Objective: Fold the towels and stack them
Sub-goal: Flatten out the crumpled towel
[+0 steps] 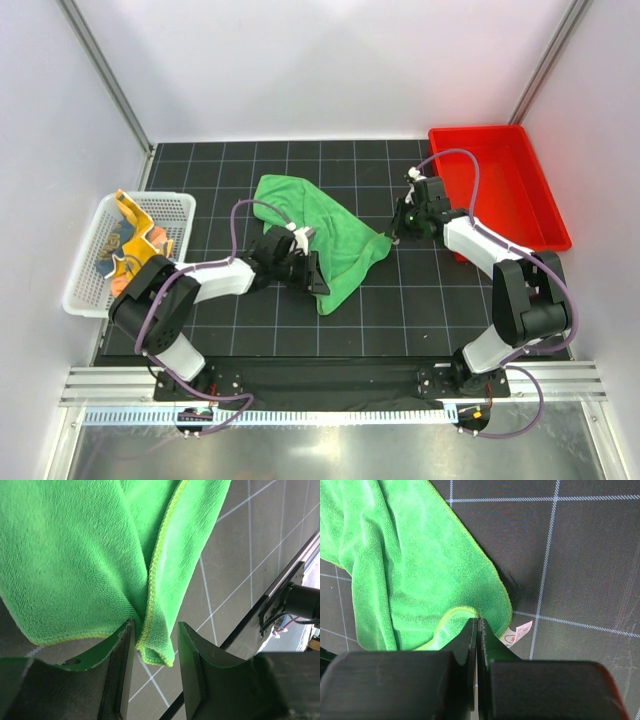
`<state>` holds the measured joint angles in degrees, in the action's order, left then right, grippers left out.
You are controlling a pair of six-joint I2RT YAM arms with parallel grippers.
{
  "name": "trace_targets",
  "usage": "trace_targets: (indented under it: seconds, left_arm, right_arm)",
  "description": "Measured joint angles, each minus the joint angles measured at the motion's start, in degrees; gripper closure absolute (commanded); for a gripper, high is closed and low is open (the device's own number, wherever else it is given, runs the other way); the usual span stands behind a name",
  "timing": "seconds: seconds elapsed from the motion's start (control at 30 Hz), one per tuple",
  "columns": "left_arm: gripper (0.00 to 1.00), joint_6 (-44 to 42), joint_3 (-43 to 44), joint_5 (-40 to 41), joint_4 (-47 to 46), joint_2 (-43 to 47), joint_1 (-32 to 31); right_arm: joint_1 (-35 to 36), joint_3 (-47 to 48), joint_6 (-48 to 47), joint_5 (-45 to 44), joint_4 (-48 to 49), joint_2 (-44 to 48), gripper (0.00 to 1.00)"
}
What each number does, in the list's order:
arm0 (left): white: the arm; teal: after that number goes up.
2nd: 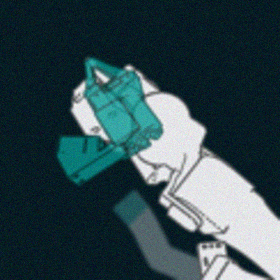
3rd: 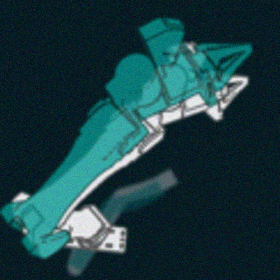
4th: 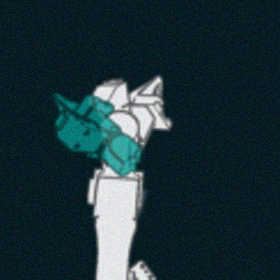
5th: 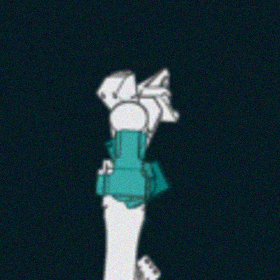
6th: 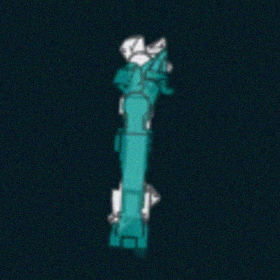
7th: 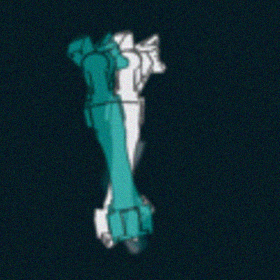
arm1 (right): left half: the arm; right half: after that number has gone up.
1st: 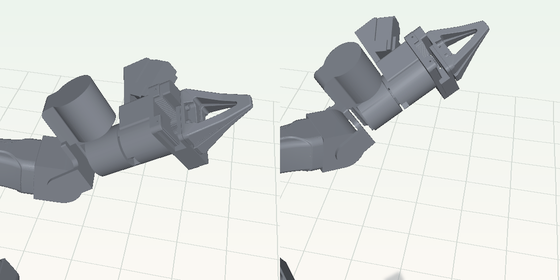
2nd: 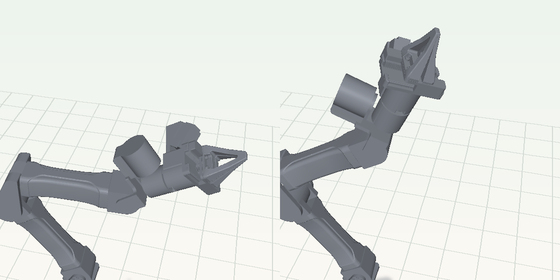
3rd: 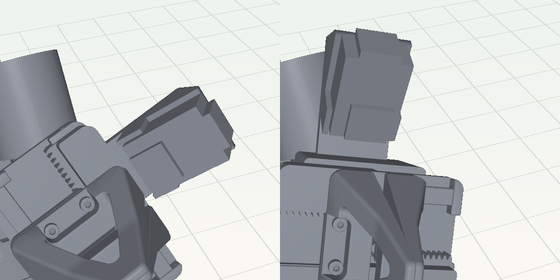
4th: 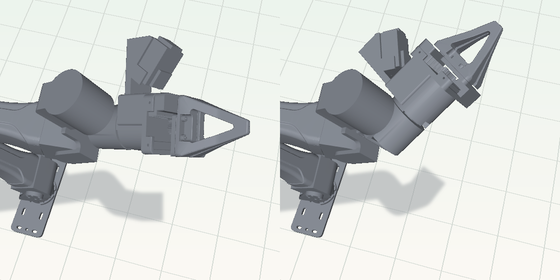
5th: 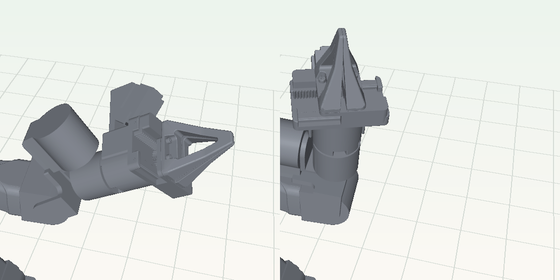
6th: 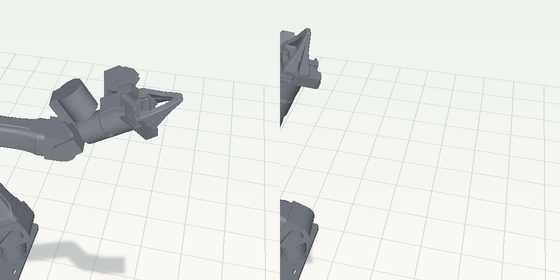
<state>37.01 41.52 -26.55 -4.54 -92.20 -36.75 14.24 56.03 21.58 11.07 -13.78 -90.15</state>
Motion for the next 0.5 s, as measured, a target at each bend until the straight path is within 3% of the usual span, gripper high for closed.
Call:
trace_targets:
  seconds: [0.4, 0.5]
  left_arm:
    - [0.58, 0.07, -2.29, -0.59, 0.0, 0.74, -1.25]
    - [0.64, 0.24, -2.29, -0.72, -0.02, 1.09, -1.29]
  right_arm:
    - [0.0, 0.0, 0.0, 0.02, 0.0, 0.0, 0.99]
    - [0.0, 0.0, 0.0, 0.02, 0.0, 0.0, 0.99]
